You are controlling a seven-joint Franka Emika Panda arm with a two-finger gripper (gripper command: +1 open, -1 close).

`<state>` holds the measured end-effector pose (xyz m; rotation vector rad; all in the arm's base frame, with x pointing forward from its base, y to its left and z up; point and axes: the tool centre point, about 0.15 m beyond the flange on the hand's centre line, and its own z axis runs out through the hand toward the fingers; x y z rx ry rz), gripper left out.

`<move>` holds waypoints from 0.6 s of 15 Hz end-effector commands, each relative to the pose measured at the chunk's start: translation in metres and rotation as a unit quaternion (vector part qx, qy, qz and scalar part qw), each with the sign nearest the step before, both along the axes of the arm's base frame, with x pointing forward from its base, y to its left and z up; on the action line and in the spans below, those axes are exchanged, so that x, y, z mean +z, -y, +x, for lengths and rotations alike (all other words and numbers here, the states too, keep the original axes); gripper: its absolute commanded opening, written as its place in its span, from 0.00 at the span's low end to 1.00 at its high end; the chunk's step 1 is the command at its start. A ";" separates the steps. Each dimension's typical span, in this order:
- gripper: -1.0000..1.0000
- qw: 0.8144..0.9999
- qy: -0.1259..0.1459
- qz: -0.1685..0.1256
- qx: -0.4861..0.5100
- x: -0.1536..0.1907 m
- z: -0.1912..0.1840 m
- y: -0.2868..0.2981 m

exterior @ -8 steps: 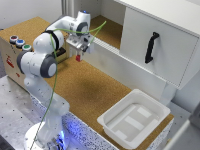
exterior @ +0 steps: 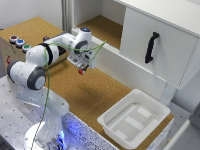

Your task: Place the pink block on the table

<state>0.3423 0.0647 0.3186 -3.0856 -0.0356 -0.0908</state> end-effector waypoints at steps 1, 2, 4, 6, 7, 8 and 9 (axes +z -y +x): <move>0.00 1.000 0.000 0.020 0.011 -0.059 0.022 -0.025; 0.00 1.000 -0.005 0.020 0.013 -0.065 0.023 -0.028; 0.00 1.000 -0.018 0.018 0.013 -0.080 0.025 -0.033; 0.00 0.999 -0.032 0.020 0.011 -0.094 0.026 -0.037; 0.00 0.999 -0.039 0.018 0.011 -0.101 0.026 -0.041; 0.00 0.999 -0.045 0.019 0.011 -0.105 0.027 -0.046; 0.00 0.999 -0.046 0.020 0.007 -0.107 0.028 -0.050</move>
